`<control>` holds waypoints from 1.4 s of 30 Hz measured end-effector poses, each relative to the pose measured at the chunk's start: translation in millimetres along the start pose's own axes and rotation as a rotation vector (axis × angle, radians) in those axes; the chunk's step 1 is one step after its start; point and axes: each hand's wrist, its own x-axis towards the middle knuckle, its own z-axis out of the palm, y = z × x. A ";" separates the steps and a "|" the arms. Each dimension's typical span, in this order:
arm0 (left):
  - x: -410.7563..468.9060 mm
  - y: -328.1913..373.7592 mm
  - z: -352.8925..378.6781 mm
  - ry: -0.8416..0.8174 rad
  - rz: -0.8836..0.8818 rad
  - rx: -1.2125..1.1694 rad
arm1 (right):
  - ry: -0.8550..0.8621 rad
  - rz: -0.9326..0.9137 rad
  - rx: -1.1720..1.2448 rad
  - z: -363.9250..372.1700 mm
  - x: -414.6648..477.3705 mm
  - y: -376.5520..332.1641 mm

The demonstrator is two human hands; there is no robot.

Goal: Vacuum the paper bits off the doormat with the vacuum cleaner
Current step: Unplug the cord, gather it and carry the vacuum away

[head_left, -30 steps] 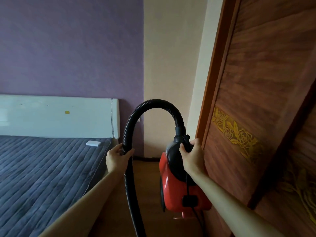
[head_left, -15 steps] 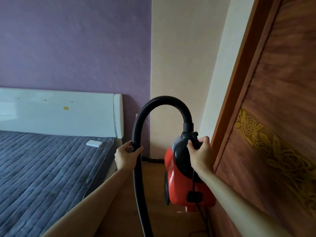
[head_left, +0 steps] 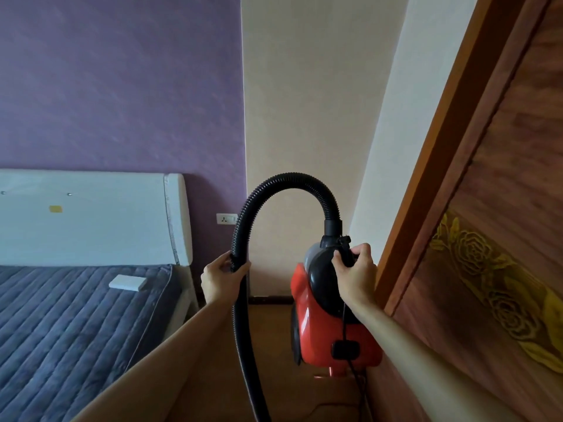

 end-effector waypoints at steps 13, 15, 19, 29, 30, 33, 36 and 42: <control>142.2 -41.5 142.6 -0.065 -0.015 0.107 | -0.081 0.076 -0.007 92.6 137.4 122.3; 161.7 -54.4 170.4 -0.083 -0.033 0.135 | -0.094 0.076 -0.024 108.4 158.9 149.1; 190.9 -88.3 218.6 -0.103 -0.108 0.195 | -0.149 0.118 -0.055 135.0 188.1 201.0; 219.4 -193.5 286.7 -0.243 -0.279 0.355 | -0.292 0.326 -0.152 186.2 190.9 328.3; 220.2 -205.0 292.4 -0.262 -0.291 0.373 | -0.299 0.353 -0.153 191.0 187.2 340.8; 222.2 -237.7 309.3 -0.324 -0.324 0.403 | -0.308 0.422 -0.162 205.5 174.6 375.7; 224.3 -270.7 325.5 -0.375 -0.383 0.416 | -0.278 0.476 -0.159 222.3 163.9 407.6; 233.2 -346.9 352.5 -0.413 -0.433 0.476 | -0.275 0.538 -0.205 261.8 148.8 476.9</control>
